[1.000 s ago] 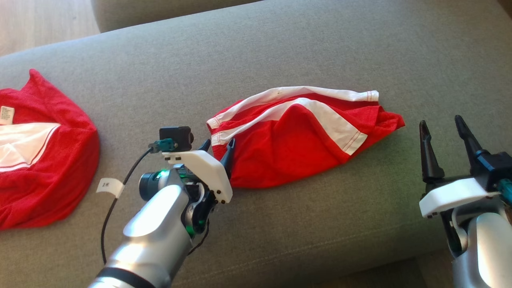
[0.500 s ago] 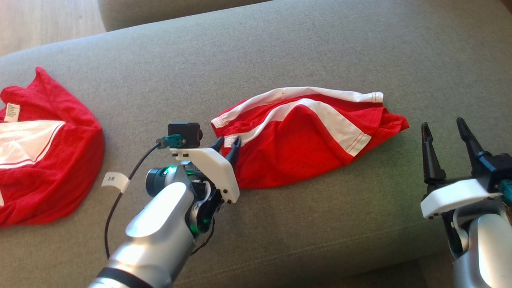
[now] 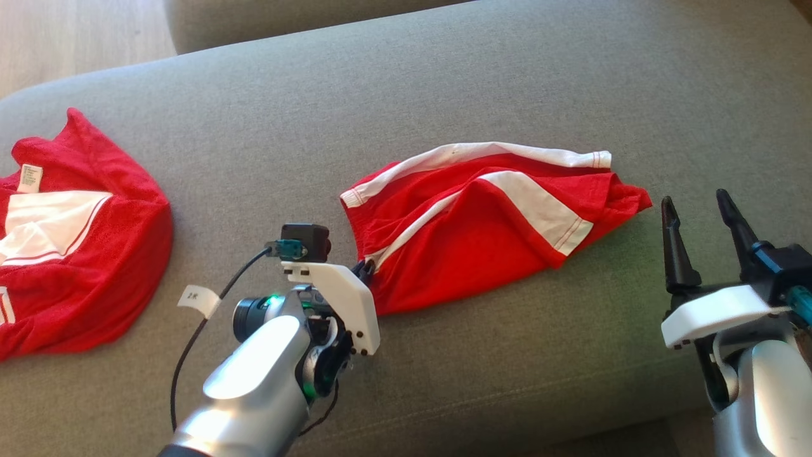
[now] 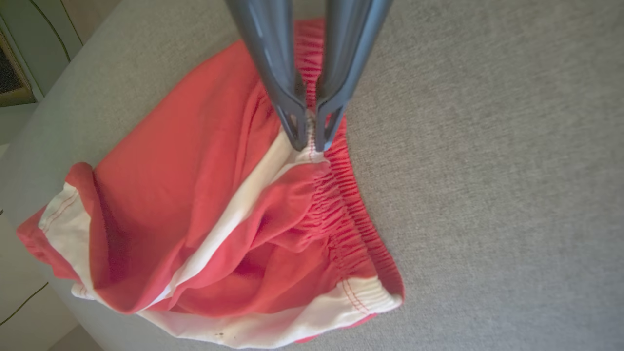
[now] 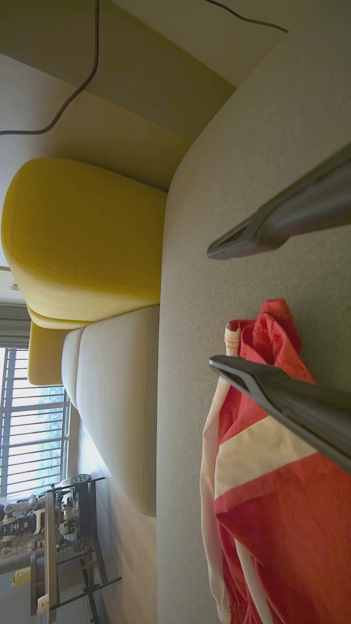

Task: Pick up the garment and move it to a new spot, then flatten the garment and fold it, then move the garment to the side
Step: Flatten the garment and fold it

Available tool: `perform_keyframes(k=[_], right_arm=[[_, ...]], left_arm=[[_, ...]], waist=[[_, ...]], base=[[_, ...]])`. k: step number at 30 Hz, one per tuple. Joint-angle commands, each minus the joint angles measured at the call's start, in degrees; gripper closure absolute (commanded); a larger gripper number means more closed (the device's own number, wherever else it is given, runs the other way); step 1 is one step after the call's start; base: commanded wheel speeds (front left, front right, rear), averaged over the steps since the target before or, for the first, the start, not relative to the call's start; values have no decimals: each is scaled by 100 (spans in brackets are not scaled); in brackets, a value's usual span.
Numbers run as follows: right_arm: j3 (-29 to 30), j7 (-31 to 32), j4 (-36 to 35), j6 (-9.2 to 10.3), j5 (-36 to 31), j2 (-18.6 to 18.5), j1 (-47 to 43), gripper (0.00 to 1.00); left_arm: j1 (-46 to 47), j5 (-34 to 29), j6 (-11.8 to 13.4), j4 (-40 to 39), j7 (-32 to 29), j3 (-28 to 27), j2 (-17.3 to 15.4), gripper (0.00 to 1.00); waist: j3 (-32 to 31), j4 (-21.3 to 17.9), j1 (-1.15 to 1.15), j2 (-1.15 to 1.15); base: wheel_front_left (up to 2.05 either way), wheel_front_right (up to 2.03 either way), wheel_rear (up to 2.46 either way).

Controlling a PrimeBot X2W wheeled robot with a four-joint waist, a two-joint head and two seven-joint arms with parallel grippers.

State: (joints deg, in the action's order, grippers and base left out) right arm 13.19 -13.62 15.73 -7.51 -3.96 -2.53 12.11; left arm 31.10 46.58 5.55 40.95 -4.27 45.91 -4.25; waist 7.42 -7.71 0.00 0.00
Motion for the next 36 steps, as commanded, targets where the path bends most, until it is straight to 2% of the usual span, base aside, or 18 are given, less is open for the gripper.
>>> perform_keyframes(k=[1, 2, 5, 8, 14, 19, 25, 30, 31, 32, 33, 34, 36], right_arm=[[-148, -16, -181, 2, 38, -34, 89, 0], [-157, -13, -183, 2, 40, -34, 88, 0], [-228, 5, -152, 2, 83, -34, 78, 0], [-352, 78, 14, 2, 300, -34, 54, 0], [-763, 475, 838, 2, 1136, -34, 4, 0], [-1211, 476, 1618, 2, 1782, -34, 218, 0], [-1506, 101, 2445, 2, 1930, -34, 685, 0], [-1417, -99, 2828, 2, 1728, -34, 1009, 0], [-1386, -114, 2850, 2, 1696, -34, 1053, 5], [-1355, -124, 2866, 2, 1688, -34, 1087, 18], [-1331, -129, 2880, 2, 1672, -34, 1113, 32], [-1294, -132, 2862, 2, 1635, -34, 1135, 52], [-1154, -135, 2784, 2, 1502, -34, 1137, 62]], left_arm=[[179, -46, 36, -115, 14, -115, -109, 96], [177, -61, 42, -101, 19, -95, -106, 100], [167, -90, 19, -80, 62, -43, -96, 100], [182, -241, 49, -127, 395, -14, -143, 100], [16, -441, 200, -373, 1062, -25, -237, 100], [-208, -514, 333, -675, 1382, -31, -321, 100], [-346, -577, 465, -944, 1469, 15, -371, 100], [-363, -616, 522, -1068, 1429, 73, -406, 100], [-367, -619, 538, -1086, 1425, 74, -419, 100], [-372, -624, 550, -1102, 1418, 79, -435, 100], [-378, -628, 560, -1114, 1411, 85, -450, 100], [-384, -630, 572, -1124, 1403, 90, -463, 100], [-399, -638, 598, -1138, 1391, 103, -484, 100]], waist=[[-1, 13, 0, 0], [-4, 25, 0, 0], [-24, 55, 0, 0], [-63, 76, 0, 0], [-175, 162, 0, 0], [-176, 250, 0, 0], [-110, 405, 0, 0], [-63, 526, 0, 0], [-58, 538, 0, 0], [-52, 549, 0, 0], [-47, 558, 0, 0], [-44, 563, 0, 0], [-47, 570, 0, 0]], base=[[0, 0, 0], [0, 0, 0], [0, 0, 0], [0, 0, 0], [0, 0, 0], [0, 0, 0], [0, 0, 0], [0, 0, 0], [0, 0, 0], [0, 0, 0], [0, 0, 0], [0, 0, 0], [0, 0, 0]])
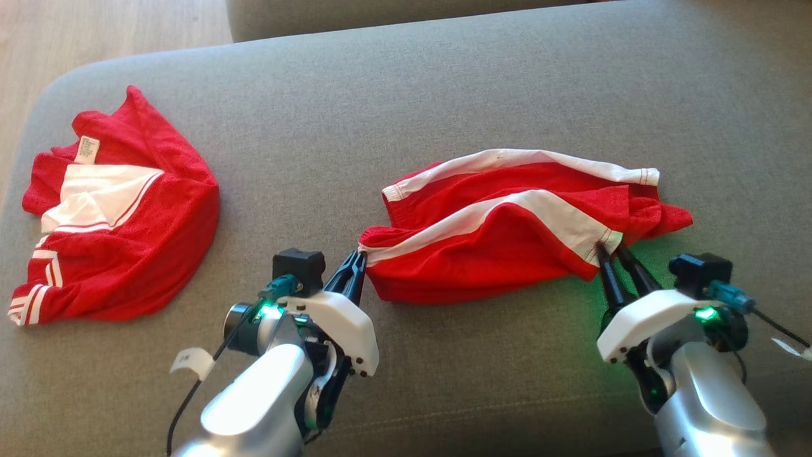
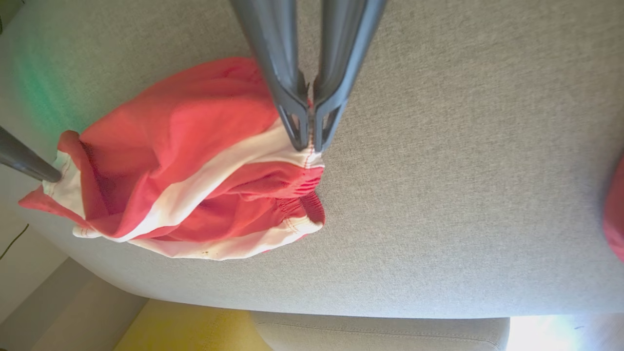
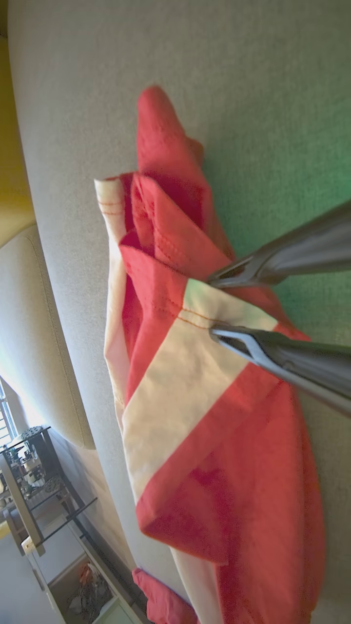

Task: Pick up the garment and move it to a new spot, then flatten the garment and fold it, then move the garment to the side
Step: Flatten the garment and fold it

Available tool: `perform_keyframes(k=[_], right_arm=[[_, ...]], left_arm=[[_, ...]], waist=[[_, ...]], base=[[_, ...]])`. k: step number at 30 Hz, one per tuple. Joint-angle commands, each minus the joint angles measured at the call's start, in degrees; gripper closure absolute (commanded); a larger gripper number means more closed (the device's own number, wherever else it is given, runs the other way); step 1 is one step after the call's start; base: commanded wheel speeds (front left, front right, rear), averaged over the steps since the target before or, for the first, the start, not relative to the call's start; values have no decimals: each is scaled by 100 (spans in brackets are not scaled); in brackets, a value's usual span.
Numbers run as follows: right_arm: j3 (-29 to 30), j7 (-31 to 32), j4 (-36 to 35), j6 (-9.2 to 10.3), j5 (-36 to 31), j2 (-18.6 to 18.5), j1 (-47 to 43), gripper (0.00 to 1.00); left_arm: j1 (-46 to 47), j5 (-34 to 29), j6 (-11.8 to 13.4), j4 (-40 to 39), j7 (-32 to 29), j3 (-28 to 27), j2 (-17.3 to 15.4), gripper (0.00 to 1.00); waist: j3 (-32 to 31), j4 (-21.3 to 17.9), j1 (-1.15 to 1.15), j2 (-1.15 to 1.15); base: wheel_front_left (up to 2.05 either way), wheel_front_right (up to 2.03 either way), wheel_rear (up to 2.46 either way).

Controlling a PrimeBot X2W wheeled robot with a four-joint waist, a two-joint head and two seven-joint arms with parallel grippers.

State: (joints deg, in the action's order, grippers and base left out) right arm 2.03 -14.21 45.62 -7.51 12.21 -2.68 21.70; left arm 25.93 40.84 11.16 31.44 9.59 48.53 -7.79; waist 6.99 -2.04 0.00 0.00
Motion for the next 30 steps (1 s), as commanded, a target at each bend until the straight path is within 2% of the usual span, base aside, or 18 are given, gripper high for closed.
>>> perform_keyframes(k=[1, 2, 3, 4, 10, 13, 17, 21, 24, 26, 30], right_arm=[[8, -76, -257, 2, -165, -20, 163, 66], [8, -76, -257, 2, -165, -20, 163, 66], [49, -76, -304, 2, -202, -20, 137, 76], [83, -77, -347, 2, -240, -20, 104, 100], [222, -78, -722, 2, -408, -20, -139, 100], [414, -78, -1385, 2, -507, -20, -268, 100], [603, -22, -2145, 2, -577, -20, -198, 100], [665, 421, -2781, 2, -688, -20, 271, 100], [676, 795, -2964, 2, -750, -20, 950, 100], [651, 980, -2865, 2, -731, -20, 1545, 100], [677, 966, -2299, 2, -822, -20, 2945, 100]], left_arm=[[110, -66, 47, -193, 1, -153, -136, 100], [110, -66, 47, -193, 1, -153, -136, 100], [99, -65, 57, -199, -2, -148, -140, 100], [87, -62, 68, -205, -1, -147, -145, 100], [7, -112, 156, -248, 143, -164, -233, 100], [-8, -203, 238, -454, 358, -311, -407, 100], [104, -336, 181, -894, 478, -518, -678, 100], [513, -380, -37, -1327, 461, -724, -973, 100], [1139, -271, -292, -1505, 152, -883, -1136, 100], [1711, -237, -440, -1528, -75, -1003, -1215, 100], [2991, -29, -808, -1115, -555, -1231, -1135, 100]], waist=[[-10, 8, 0, 0], [-10, 8, 0, 0], [-18, 9, 0, 0], [-29, 7, 0, 0], [-152, -68, 0, 0], [-267, -145, 0, 0], [-368, -213, 0, 0], [-341, -275, 0, 0], [-148, -324, 0, 0], [67, -362, 0, 0], [575, -400, 0, 0]], base=[[0, 0, 0], [0, 0, 0], [0, 0, 0], [0, 0, 0], [0, 0, 0], [0, 0, 0], [0, 0, 0], [0, 0, 0], [0, 0, 0], [0, 0, 0], [0, 0, 0]])
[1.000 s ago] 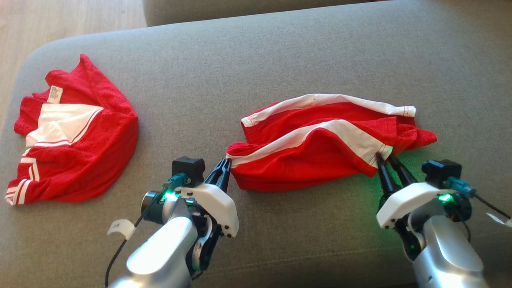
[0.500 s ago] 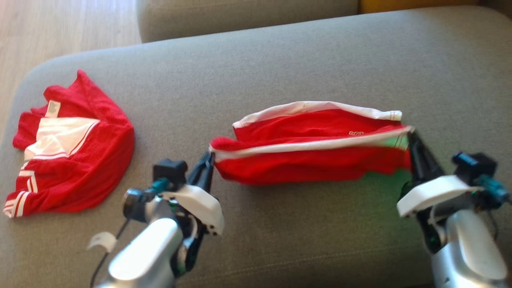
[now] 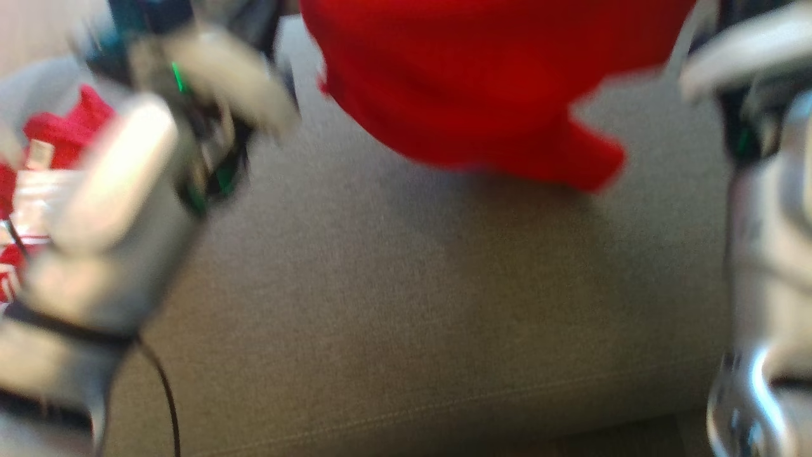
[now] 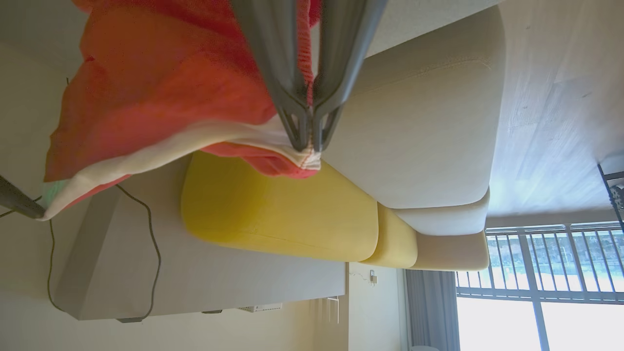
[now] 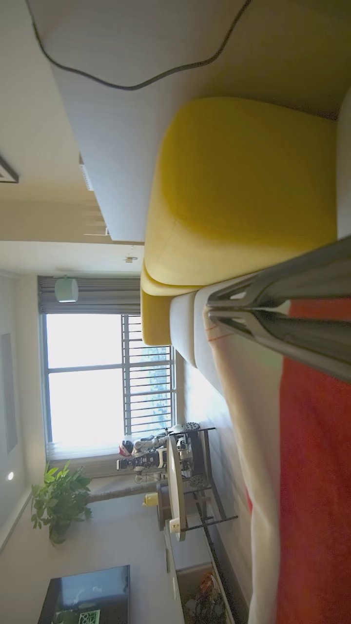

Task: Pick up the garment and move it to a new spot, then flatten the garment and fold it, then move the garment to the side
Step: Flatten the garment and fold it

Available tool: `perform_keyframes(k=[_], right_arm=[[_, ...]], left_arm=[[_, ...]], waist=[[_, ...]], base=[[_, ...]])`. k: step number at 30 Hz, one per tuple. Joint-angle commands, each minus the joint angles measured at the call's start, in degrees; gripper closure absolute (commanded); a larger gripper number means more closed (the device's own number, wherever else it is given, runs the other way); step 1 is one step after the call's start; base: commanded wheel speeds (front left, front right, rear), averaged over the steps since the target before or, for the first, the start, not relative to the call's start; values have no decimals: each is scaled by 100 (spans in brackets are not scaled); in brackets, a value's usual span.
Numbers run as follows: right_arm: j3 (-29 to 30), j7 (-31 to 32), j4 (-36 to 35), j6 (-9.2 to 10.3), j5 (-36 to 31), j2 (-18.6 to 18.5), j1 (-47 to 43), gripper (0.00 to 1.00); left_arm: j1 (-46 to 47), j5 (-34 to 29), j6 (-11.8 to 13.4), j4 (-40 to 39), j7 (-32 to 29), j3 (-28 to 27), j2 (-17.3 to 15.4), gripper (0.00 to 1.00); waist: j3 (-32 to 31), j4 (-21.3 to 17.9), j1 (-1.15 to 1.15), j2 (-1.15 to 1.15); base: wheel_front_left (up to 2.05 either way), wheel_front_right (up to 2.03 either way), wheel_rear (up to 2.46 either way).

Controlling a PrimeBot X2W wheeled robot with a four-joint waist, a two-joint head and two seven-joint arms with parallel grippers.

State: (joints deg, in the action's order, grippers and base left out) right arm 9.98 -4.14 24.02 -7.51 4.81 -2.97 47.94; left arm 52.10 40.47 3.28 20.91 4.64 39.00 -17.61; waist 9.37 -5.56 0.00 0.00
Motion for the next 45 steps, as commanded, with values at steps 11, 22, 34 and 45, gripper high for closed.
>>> perform_keyframes(k=[11, 22, 34, 45], right_arm=[[266, -1039, 1315, 2, -1403, -11, 3528, 100], [7, -1084, 1117, 2, -1454, -47, 2148, 100], [-187, -618, -256, 2, -478, -21, -1841, 100], [11, 656, -3143, 2, 80, 4, -4553, 100]], left_arm=[[3624, -899, -76, 1903, 900, -424, 415, 100], [1759, -1469, -247, 1098, 1034, -1073, 527, 100], [-2517, -2783, -559, -987, 1035, -2005, 1071, 100], [-4480, -3323, -609, -1784, 1035, -2313, 1266, 100]], waist=[[1693, -7, 0, 0], [1816, 250, 0, 0], [1222, 246, 0, 0], [429, 204, 0, 0]], base=[[0, 0, 0], [0, 0, 0], [0, 0, 0], [0, 0, 0]])
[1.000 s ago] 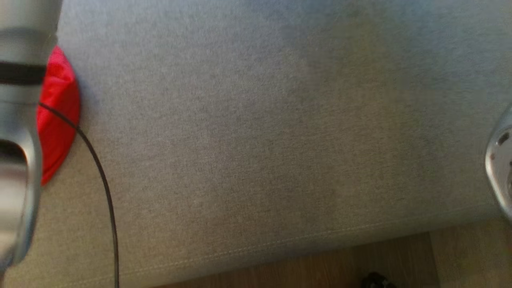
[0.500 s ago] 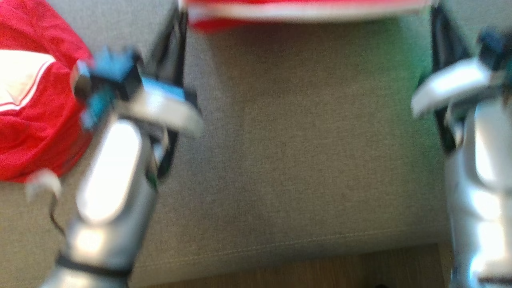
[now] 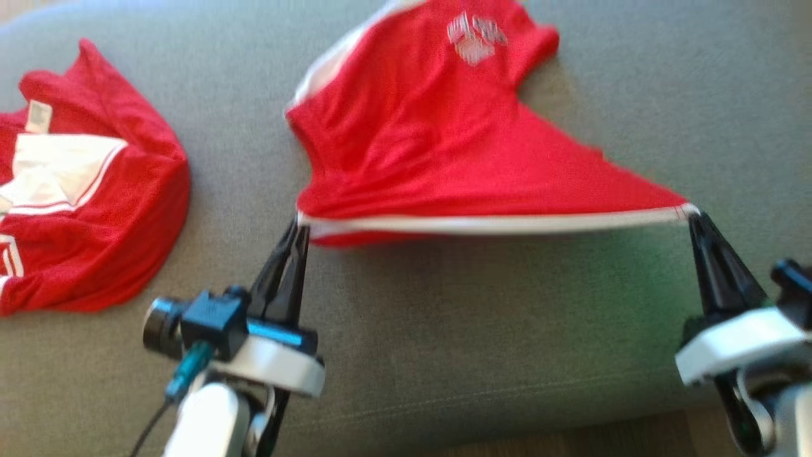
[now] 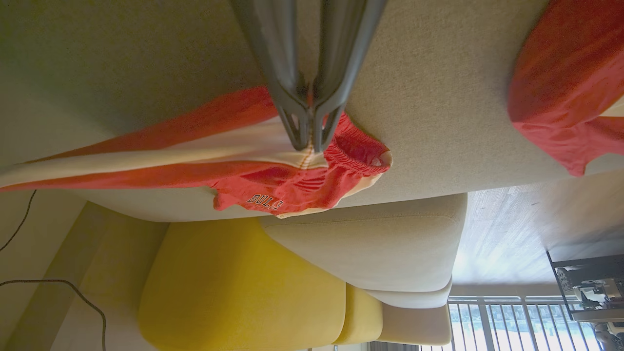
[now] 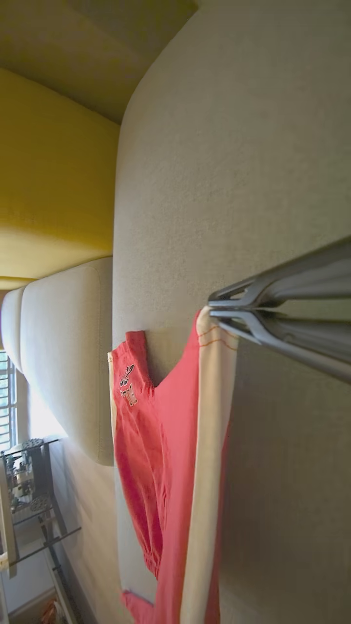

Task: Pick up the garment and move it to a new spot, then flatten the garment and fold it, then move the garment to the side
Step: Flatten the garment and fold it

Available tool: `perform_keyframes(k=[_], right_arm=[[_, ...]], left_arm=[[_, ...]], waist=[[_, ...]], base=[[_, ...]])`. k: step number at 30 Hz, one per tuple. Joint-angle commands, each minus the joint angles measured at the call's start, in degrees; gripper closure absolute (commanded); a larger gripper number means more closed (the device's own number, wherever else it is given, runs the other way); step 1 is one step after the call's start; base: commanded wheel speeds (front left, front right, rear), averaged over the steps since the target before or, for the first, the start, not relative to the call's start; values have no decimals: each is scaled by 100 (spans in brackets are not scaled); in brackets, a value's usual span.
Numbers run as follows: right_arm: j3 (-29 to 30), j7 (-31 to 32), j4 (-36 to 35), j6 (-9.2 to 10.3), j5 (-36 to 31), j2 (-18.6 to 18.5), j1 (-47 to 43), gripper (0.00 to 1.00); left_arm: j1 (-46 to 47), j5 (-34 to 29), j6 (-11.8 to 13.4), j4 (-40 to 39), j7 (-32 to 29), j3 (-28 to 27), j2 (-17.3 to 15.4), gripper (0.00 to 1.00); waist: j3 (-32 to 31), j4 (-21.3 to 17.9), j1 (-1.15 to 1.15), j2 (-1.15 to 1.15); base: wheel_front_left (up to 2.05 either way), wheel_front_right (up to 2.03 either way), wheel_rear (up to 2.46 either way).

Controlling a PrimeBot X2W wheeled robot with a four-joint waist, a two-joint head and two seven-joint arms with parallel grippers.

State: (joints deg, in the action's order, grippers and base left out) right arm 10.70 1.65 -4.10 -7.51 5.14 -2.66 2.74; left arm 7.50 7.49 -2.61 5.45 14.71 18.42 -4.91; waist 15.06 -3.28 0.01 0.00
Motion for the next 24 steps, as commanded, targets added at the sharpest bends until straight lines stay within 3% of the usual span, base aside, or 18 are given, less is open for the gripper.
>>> perform_keyframes(k=[1, 7, 11, 16, 24], right_arm=[[-32, 176, -535, 2, 63, -26, -178, 100], [190, 614, -1386, 2, 103, -23, -742, 100], [257, 797, -1457, 2, -156, -23, -615, 100], [333, 933, -1093, 2, -633, -74, -66, 100], [257, 993, 250, 2, -1697, -426, 1598, 100]], left_arm=[[-137, -42, -36, -300, 29, -267, 1, 100], [-644, -64, -184, -458, 29, -180, 17, 100], [-617, -7, -227, -344, 29, -52, 85, 100], [-261, 64, -243, 21, 29, 134, 149, 100], [894, 459, -131, 873, -17, 467, 198, 100]], waist=[[-176, -25, -1, 0], [-386, -16, -1, 0], [-466, 1, -1, 0], [-456, 111, -1, 0], [-161, 436, -1, 0]], base=[[0, 0, 0], [0, 0, 0], [0, 0, 0], [0, 0, 0], [0, 0, 0]])
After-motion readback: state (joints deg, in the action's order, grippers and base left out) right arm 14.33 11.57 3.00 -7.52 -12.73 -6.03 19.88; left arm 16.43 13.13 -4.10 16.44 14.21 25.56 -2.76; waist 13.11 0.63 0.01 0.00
